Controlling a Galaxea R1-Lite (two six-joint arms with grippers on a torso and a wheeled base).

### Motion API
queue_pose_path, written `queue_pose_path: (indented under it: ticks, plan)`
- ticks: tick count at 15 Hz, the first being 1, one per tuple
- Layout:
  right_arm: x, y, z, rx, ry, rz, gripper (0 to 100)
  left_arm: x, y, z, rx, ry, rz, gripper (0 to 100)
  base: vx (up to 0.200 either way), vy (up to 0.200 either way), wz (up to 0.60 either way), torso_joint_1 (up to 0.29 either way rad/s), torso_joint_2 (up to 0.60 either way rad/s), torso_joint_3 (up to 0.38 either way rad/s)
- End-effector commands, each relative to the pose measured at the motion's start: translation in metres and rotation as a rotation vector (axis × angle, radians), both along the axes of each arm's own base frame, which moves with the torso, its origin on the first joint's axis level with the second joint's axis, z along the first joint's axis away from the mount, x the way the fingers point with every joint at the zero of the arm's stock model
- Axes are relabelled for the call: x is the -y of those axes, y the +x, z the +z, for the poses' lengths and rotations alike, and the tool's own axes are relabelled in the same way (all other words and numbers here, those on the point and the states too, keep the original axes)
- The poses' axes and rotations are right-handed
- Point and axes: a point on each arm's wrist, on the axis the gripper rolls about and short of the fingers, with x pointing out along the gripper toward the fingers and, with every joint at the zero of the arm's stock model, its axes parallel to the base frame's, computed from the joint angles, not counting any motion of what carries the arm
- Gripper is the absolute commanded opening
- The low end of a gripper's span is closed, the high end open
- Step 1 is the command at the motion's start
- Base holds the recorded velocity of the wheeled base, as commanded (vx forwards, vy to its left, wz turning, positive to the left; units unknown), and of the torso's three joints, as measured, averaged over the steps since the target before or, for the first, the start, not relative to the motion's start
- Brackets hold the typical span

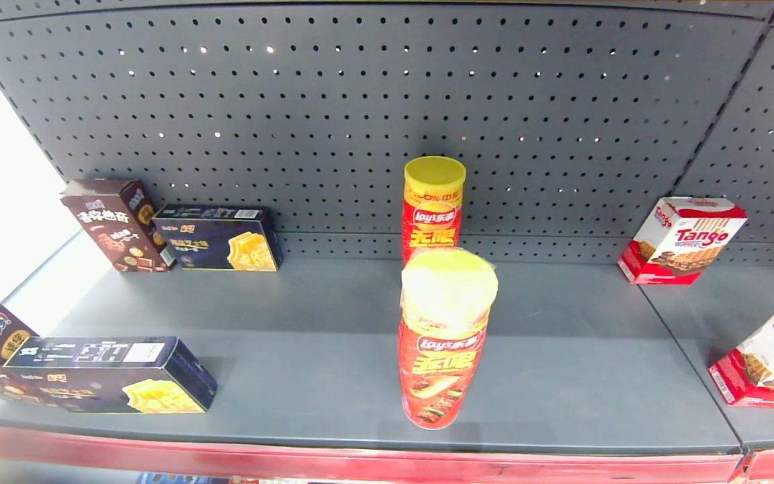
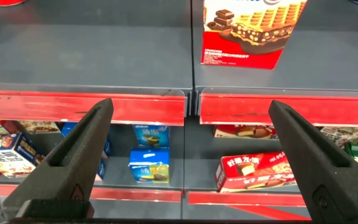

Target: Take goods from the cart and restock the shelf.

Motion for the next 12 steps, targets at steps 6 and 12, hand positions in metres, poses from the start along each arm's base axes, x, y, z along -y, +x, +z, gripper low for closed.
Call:
queue_pose_path:
  ticks: [6,12]
  plan:
    - [0.0,0.0001,0.0,-0.002,0.0,0.0,100,0.0,0.0001,0.0,-0.001,0.001,0.0,100,0.0,0.0,0.0,0.0,0.0,0.0]
    - [0.0,0.0,0.0,0.0,0.001,0.0,100,0.0,0.0001,0.0,-0.001,0.0,-0.002,100,-0.033,0.0,0.0,0.001,0.0,0.001]
